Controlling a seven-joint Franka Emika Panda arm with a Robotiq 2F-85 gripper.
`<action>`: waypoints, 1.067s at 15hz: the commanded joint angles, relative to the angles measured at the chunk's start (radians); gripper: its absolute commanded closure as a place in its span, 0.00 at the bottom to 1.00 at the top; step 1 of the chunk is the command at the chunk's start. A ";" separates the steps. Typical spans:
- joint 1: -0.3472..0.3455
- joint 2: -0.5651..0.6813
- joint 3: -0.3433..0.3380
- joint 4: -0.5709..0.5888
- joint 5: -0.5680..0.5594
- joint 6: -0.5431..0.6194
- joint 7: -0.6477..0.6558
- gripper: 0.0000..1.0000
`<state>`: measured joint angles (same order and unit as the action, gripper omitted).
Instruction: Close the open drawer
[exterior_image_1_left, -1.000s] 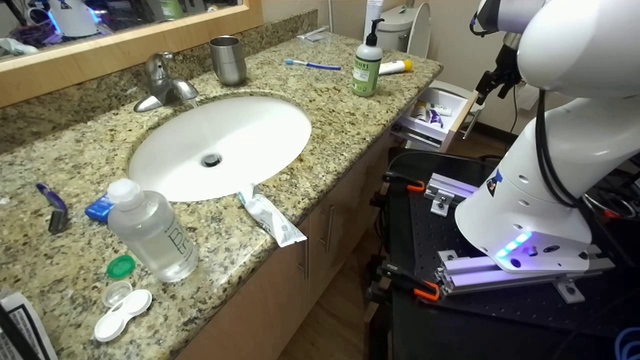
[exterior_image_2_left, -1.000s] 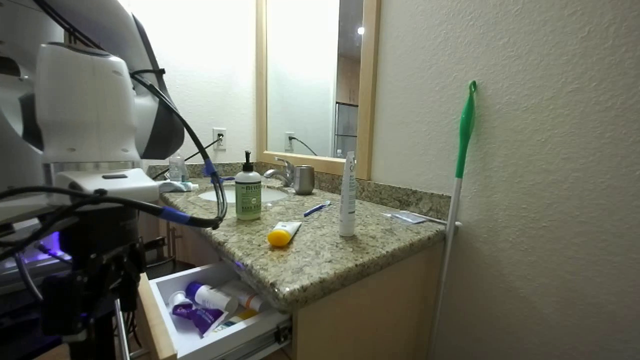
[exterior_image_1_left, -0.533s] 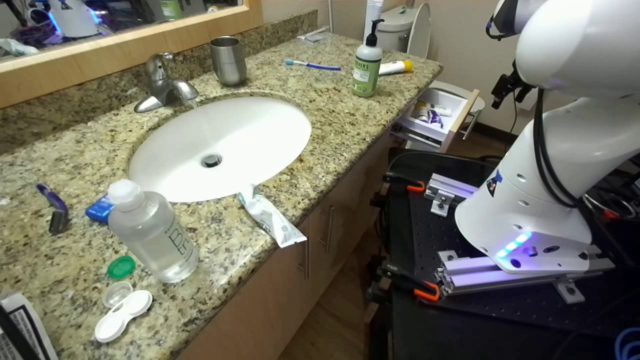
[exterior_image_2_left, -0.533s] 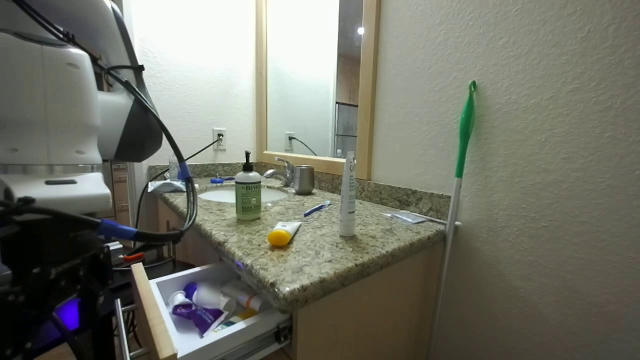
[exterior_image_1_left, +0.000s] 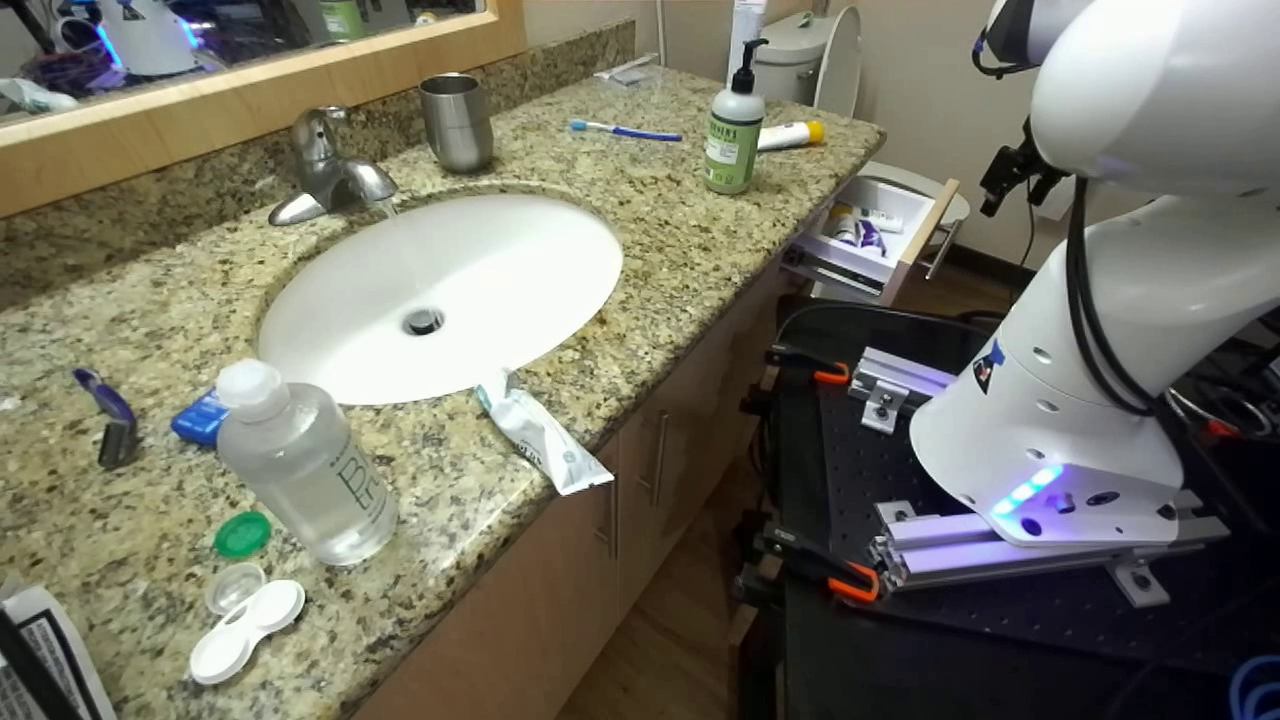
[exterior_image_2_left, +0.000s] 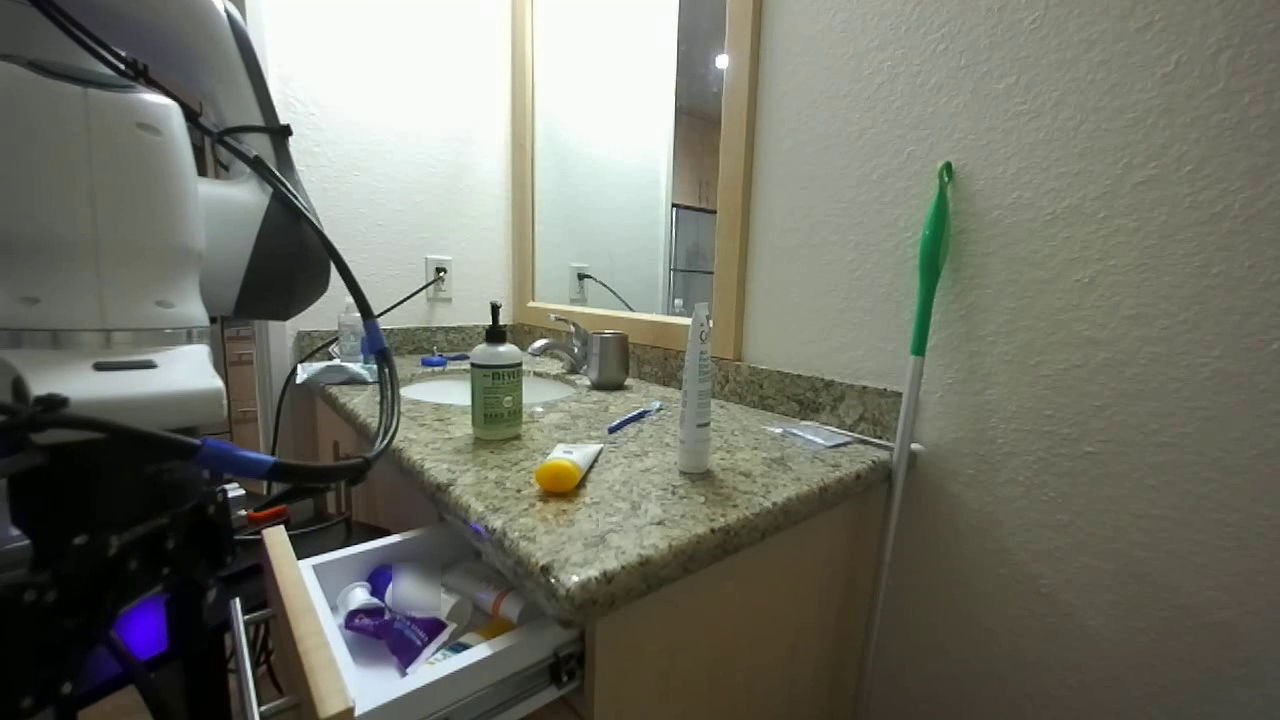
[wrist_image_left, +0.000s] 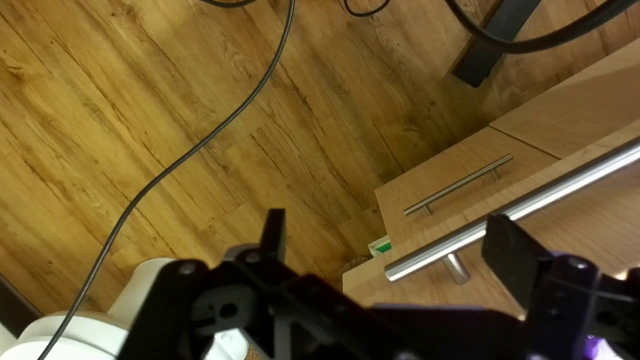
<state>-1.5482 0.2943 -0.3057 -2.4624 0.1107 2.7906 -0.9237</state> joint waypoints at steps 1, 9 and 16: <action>0.014 -0.008 0.094 -0.068 0.070 0.085 0.047 0.00; 0.097 0.170 0.233 -0.013 0.047 0.259 0.337 0.00; -0.217 0.042 0.498 -0.129 0.110 0.372 0.035 0.00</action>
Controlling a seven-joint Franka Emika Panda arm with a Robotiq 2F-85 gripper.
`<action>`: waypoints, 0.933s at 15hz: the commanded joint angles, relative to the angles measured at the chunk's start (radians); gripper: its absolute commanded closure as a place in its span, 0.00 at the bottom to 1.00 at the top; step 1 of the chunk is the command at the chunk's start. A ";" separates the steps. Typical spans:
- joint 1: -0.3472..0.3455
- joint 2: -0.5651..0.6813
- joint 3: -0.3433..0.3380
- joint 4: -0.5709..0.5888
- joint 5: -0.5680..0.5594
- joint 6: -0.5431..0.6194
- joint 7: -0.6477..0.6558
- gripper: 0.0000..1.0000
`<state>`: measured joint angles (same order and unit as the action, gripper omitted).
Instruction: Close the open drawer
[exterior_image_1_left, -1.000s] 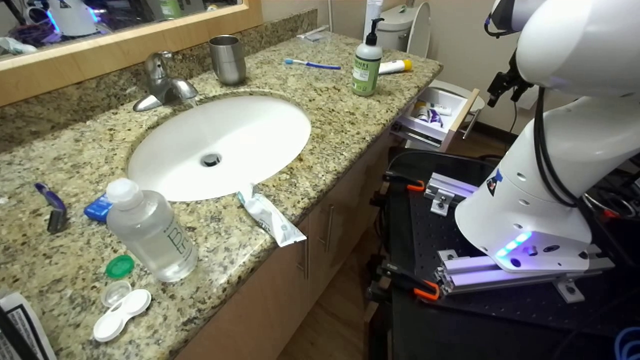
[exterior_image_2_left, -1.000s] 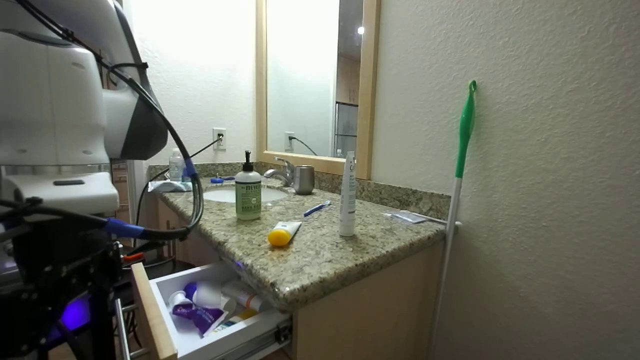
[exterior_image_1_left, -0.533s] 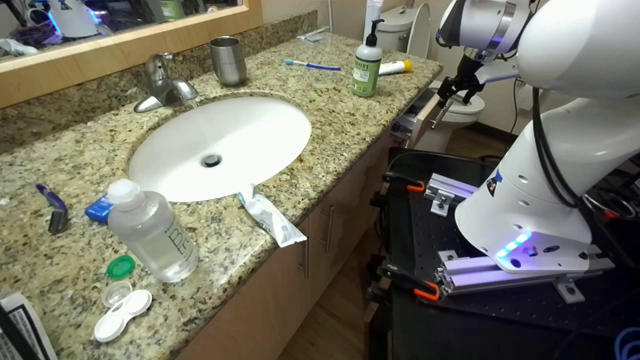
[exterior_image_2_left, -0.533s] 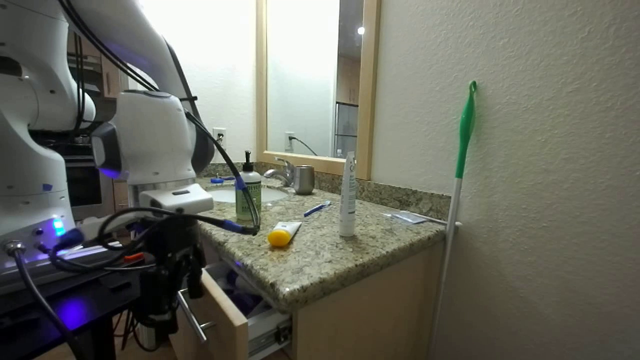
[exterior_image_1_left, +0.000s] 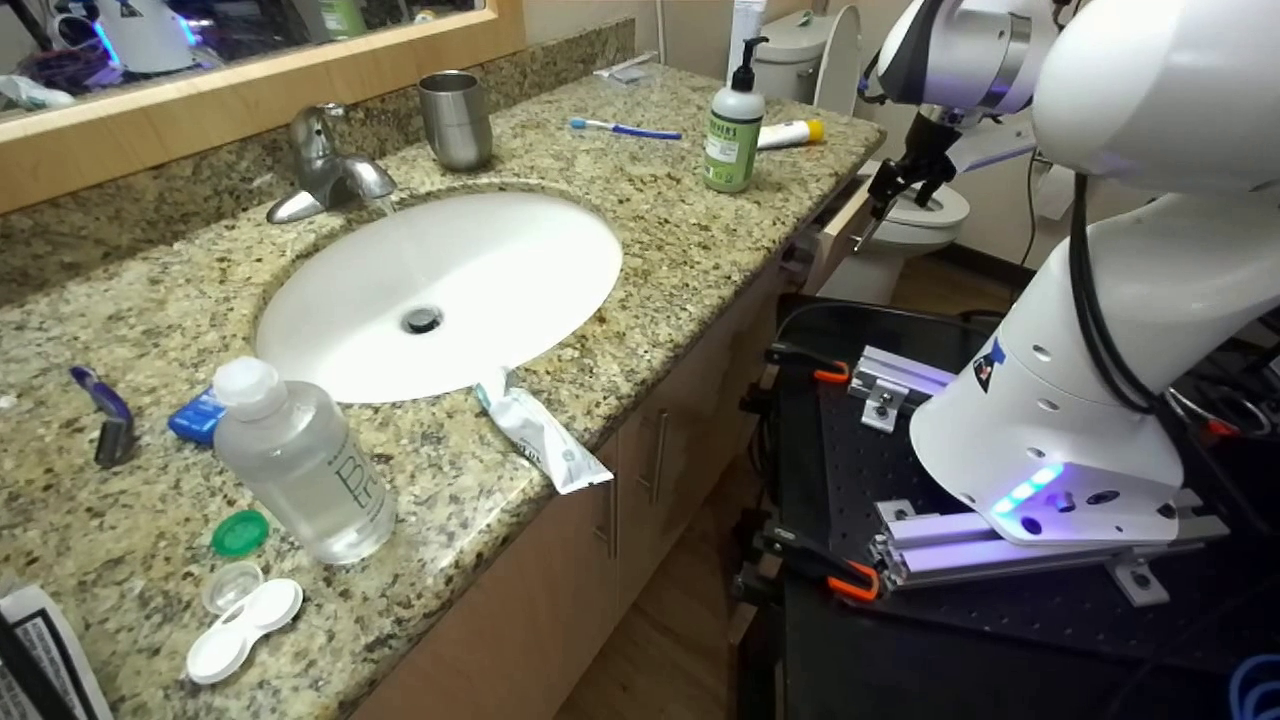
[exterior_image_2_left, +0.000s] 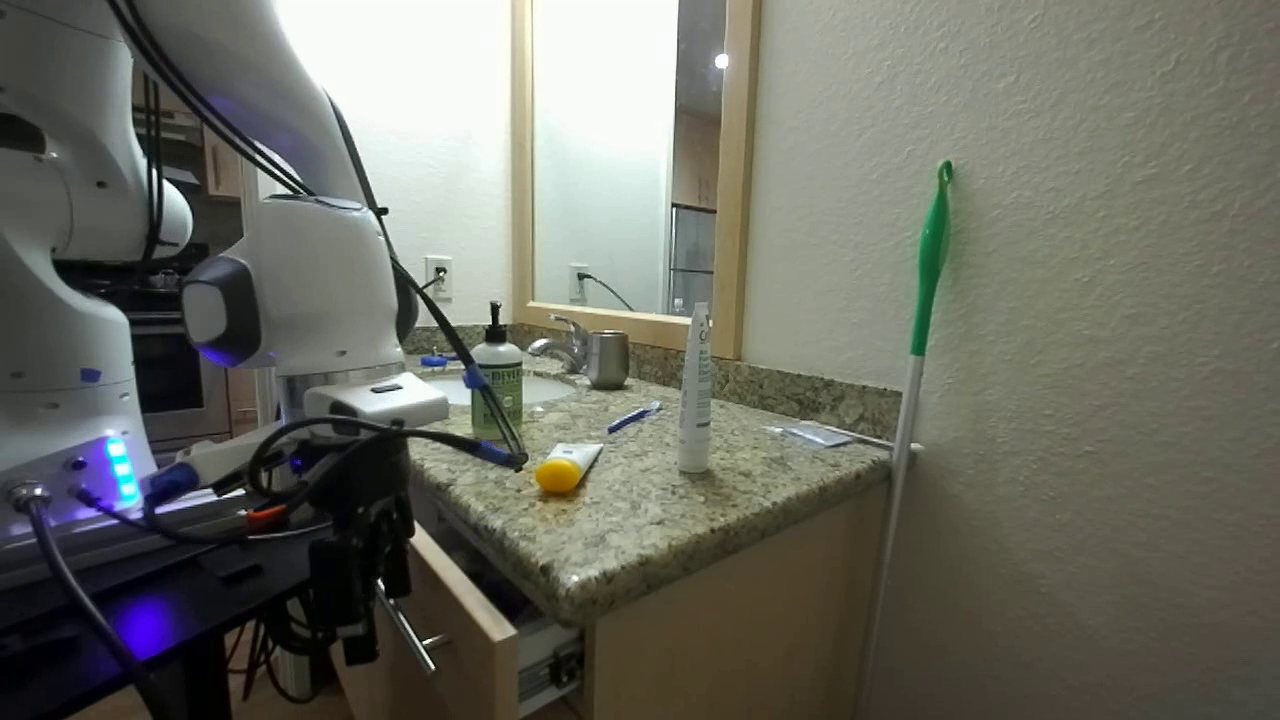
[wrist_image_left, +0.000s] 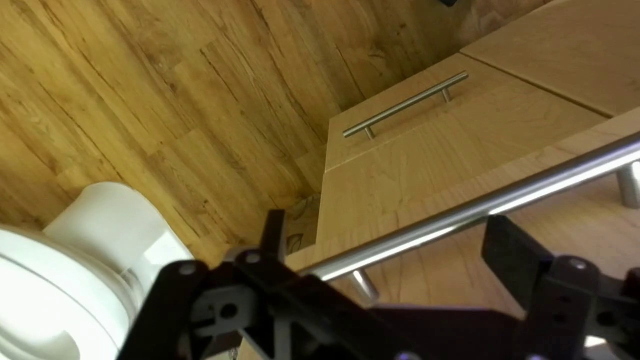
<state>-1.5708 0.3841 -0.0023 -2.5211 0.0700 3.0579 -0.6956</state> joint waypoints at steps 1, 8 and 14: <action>-0.239 -0.024 0.266 -0.050 0.263 0.139 -0.273 0.00; -0.549 0.117 0.586 -0.015 0.353 0.229 -0.314 0.00; -0.769 -0.078 0.615 -0.161 0.246 0.143 -0.470 0.00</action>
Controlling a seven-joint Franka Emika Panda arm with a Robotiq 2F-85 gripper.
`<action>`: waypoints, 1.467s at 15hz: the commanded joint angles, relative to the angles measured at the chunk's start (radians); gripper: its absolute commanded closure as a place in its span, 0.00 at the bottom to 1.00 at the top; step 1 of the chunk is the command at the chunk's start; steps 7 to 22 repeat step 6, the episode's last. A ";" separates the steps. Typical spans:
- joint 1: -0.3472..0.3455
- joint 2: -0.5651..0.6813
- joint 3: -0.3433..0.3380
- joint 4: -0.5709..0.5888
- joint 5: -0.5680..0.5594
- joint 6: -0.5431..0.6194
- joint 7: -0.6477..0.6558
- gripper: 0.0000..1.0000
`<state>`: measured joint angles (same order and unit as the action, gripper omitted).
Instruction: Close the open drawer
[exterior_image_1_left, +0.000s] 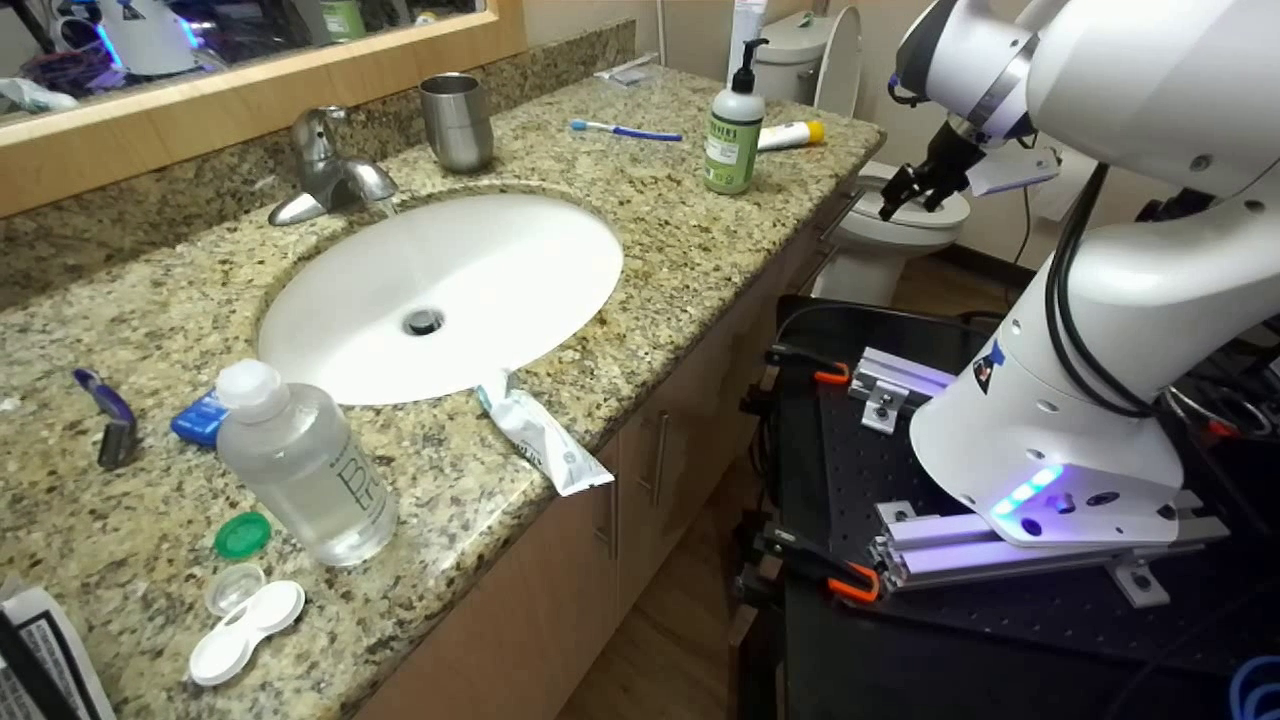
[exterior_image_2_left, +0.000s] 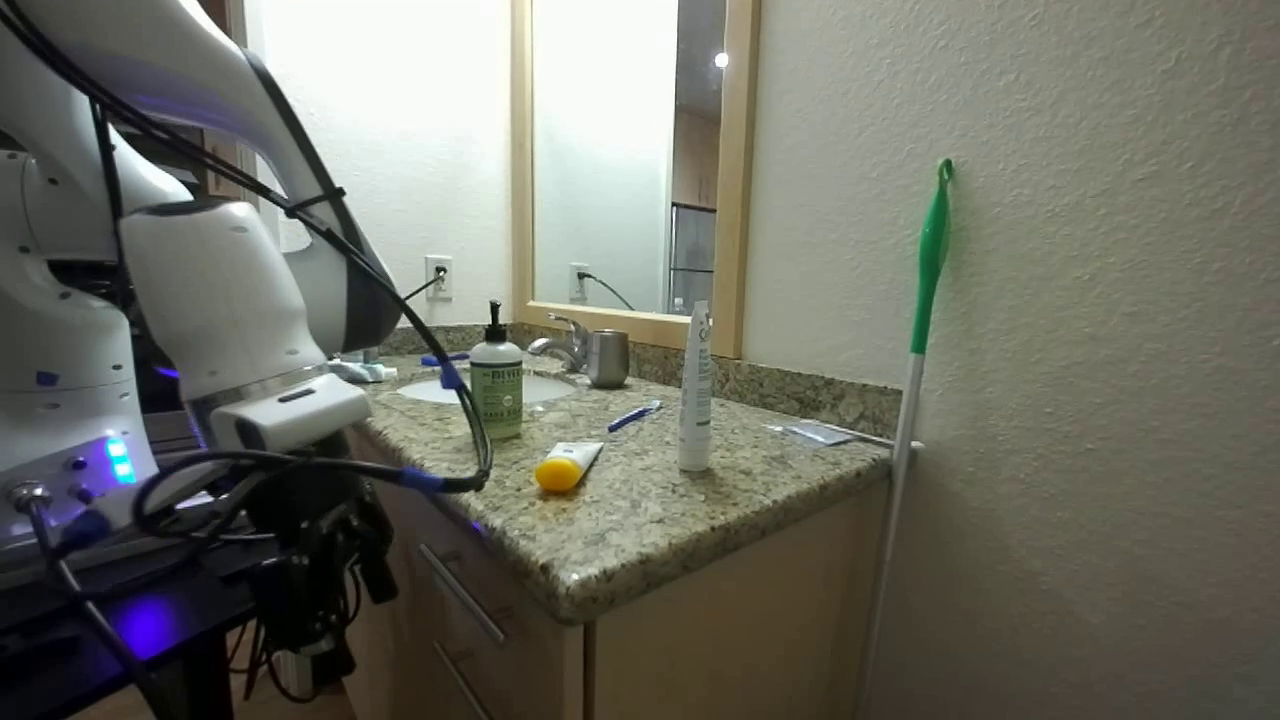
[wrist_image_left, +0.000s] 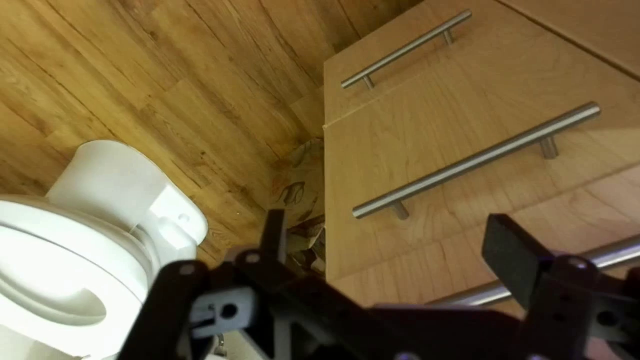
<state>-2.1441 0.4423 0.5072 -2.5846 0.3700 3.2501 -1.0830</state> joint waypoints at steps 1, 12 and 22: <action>-0.252 -0.134 0.150 -0.079 -0.057 -0.052 -0.109 0.00; -0.373 -0.052 0.251 0.015 -0.045 -0.036 -0.138 0.00; -0.373 -0.052 0.251 0.015 -0.045 -0.036 -0.138 0.00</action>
